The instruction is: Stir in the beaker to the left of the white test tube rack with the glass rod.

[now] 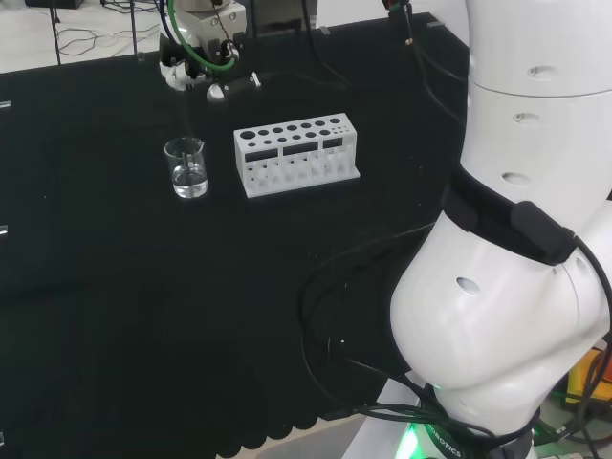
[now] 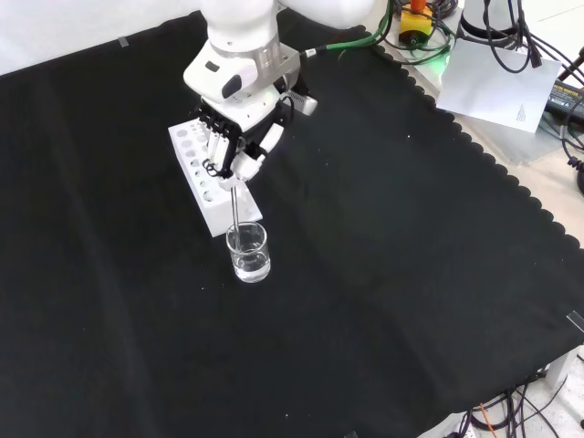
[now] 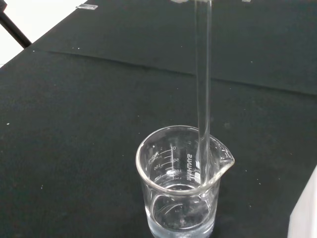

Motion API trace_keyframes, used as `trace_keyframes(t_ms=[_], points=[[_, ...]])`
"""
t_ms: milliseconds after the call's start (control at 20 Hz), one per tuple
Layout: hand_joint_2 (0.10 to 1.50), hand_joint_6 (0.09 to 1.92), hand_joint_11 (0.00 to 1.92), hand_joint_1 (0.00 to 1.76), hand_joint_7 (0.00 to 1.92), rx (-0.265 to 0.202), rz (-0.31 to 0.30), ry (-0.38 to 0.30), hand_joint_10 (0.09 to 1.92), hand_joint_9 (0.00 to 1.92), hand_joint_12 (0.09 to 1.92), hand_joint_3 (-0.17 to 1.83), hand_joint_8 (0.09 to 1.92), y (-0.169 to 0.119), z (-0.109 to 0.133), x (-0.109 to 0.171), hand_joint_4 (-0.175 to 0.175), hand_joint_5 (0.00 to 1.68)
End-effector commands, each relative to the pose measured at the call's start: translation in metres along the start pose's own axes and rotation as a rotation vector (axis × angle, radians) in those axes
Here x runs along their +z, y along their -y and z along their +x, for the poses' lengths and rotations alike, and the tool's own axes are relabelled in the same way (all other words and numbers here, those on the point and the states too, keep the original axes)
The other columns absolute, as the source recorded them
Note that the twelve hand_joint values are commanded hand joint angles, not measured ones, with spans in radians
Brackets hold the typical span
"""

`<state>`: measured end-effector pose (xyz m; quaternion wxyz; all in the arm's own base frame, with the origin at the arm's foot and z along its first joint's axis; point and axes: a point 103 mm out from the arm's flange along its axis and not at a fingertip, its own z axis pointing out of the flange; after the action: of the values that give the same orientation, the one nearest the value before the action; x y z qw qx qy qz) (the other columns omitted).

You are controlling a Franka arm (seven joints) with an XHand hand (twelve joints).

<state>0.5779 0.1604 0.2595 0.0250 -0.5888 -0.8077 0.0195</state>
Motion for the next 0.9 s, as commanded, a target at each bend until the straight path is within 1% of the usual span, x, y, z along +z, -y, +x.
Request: trace_keyframes(t_ms=[50, 200, 400, 500, 650, 700, 850, 900], points=[[1.11, 0.55, 1.69, 1.31, 1.23, -0.010, -0.009, 0.011, 0.95, 1.63, 0.81, -0.17, 0.92, 0.013, 0.010, -0.003, -0.175, 1.13], [1.11, 0.55, 1.69, 1.31, 1.23, -0.032, -0.011, 0.000, 0.95, 1.63, 0.81, -0.17, 0.92, 0.011, 0.024, -0.002, -0.175, 1.13], [1.11, 0.55, 1.69, 1.31, 1.23, -0.045, -0.010, 0.001, 0.95, 1.63, 0.81, -0.17, 0.92, 0.003, 0.032, -0.001, -0.175, 1.13], [1.11, 0.55, 1.69, 1.31, 1.23, -0.045, -0.005, 0.019, 0.95, 1.63, 0.81, -0.17, 0.92, -0.004, 0.038, 0.000, -0.175, 1.13], [1.11, 0.55, 1.69, 1.31, 1.23, -0.045, -0.001, -0.005, 0.95, 1.63, 0.81, -0.17, 0.92, -0.008, 0.029, -0.002, -0.175, 1.13], [1.11, 0.55, 1.69, 1.31, 1.23, -0.060, -0.009, -0.010, 0.95, 1.63, 0.81, -0.17, 0.92, -0.008, 0.024, -0.004, -0.175, 1.13], [1.11, 0.55, 1.69, 1.31, 1.23, -0.059, -0.021, -0.004, 0.95, 1.63, 0.81, -0.17, 0.91, -0.009, 0.019, -0.005, -0.175, 1.13], [1.11, 0.55, 1.69, 1.31, 1.23, -0.056, -0.025, 0.009, 0.95, 1.63, 0.81, -0.17, 0.91, -0.009, 0.018, -0.006, -0.175, 1.13]])
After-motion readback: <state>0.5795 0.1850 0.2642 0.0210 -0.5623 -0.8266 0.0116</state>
